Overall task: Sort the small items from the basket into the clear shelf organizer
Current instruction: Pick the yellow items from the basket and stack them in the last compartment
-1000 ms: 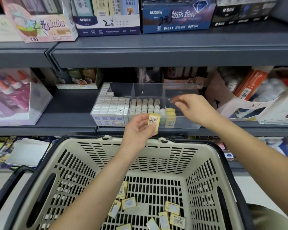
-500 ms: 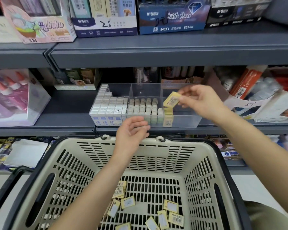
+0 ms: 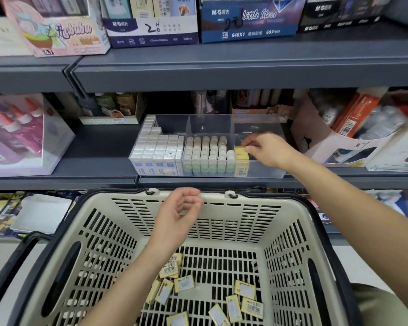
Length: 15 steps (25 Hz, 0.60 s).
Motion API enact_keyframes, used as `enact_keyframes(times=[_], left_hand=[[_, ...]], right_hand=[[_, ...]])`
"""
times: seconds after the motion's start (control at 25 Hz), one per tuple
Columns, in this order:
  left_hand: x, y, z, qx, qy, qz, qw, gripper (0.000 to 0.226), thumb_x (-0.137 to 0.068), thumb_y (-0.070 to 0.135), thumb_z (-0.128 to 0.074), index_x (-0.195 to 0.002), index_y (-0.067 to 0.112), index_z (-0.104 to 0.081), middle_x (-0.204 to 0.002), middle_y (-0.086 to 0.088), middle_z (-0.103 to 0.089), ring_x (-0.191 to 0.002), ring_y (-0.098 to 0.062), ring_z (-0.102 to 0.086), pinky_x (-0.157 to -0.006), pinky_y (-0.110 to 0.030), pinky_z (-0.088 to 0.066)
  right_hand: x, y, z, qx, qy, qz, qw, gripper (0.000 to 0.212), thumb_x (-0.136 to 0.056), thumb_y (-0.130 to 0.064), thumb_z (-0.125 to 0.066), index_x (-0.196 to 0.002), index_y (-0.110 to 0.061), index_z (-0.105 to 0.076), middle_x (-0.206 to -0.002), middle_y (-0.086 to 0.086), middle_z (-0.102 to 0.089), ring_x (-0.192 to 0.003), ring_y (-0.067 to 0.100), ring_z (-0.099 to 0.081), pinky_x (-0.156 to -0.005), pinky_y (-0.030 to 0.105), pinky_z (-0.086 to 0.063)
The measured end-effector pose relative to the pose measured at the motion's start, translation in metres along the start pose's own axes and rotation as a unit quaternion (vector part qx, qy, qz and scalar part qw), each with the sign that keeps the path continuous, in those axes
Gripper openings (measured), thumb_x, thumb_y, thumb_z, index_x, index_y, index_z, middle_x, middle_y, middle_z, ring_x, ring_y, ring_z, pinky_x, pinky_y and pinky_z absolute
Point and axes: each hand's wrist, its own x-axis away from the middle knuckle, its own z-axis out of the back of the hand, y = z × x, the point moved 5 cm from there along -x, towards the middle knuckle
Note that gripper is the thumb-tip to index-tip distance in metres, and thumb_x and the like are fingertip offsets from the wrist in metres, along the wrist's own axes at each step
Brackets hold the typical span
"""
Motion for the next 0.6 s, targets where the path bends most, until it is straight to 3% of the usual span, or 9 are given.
enact_keyframes(times=[0.12, 0.2, 0.28, 0.4, 0.52, 0.6], left_hand=[[0.007, -0.006, 0.003, -0.029, -0.048, 0.022, 0.998, 0.021, -0.085, 0.008, -0.062, -0.100, 0.023, -0.060, -0.094, 0.001, -0.068, -0.088, -0.012, -0.063, -0.082, -0.033, -0.054], [0.013, -0.012, 0.012, -0.072, -0.098, 0.032, 0.992, 0.021, -0.085, 0.011, -0.063, -0.100, 0.026, -0.060, -0.095, 0.003, -0.066, -0.088, -0.005, -0.062, -0.081, -0.027, -0.053], [0.019, -0.022, 0.026, -0.124, -0.138, 0.037, 0.982, 0.022, -0.084, 0.013, -0.064, -0.099, 0.028, -0.059, -0.095, 0.006, -0.065, -0.087, 0.002, -0.061, -0.081, -0.020, -0.051], [0.026, -0.051, 0.049, -0.175, -0.159, 0.064, 0.970, 0.020, -0.084, 0.012, -0.065, -0.097, 0.026, -0.059, -0.094, 0.008, -0.064, -0.086, 0.002, -0.061, -0.077, -0.010, -0.048], [0.027, -0.096, 0.067, -0.185, -0.120, 0.154, 0.963, 0.014, -0.086, 0.011, -0.065, -0.097, 0.017, -0.059, -0.094, 0.003, -0.062, -0.089, -0.011, -0.060, -0.069, -0.010, -0.045], [0.024, -0.126, 0.073, -0.221, -0.098, 0.201, 0.949, 0.015, -0.087, 0.014, -0.064, -0.101, 0.015, -0.058, -0.099, 0.000, -0.060, -0.093, -0.015, -0.057, -0.073, -0.018, -0.045]], right_hand=[[0.011, -0.006, 0.010, -0.015, 0.029, 0.003, 0.999, 0.027, -0.093, -0.020, -0.053, -0.118, -0.017, -0.060, -0.115, 0.003, -0.064, -0.105, 0.016, -0.058, -0.090, 0.022, -0.039], [0.034, -0.016, 0.024, -0.061, 0.122, 0.021, 0.990, 0.020, -0.090, -0.020, -0.056, -0.109, -0.020, -0.064, -0.102, -0.004, -0.066, -0.089, 0.008, -0.058, -0.083, 0.016, -0.039], [0.068, -0.032, 0.025, -0.174, 0.152, 0.059, 0.971, 0.012, -0.088, -0.020, -0.059, -0.092, -0.029, -0.066, -0.084, -0.015, -0.066, -0.075, 0.000, -0.057, -0.072, 0.007, -0.042], [0.110, -0.066, -0.028, -0.222, -0.005, 0.107, 0.969, 0.007, -0.083, -0.035, -0.058, -0.083, -0.039, -0.064, -0.077, -0.017, -0.067, -0.073, -0.004, -0.060, -0.069, 0.009, -0.048], [0.123, -0.088, -0.114, -0.095, -0.188, 0.129, 0.969, 0.014, -0.086, -0.034, -0.060, -0.097, -0.029, -0.066, -0.091, -0.015, -0.066, -0.078, -0.003, -0.059, -0.070, 0.013, -0.044], [0.116, -0.087, -0.166, -0.003, -0.252, 0.111, 0.961, 0.025, -0.088, -0.031, -0.059, -0.111, -0.021, -0.062, -0.104, -0.004, -0.066, -0.090, 0.009, -0.060, -0.077, 0.022, -0.046]])
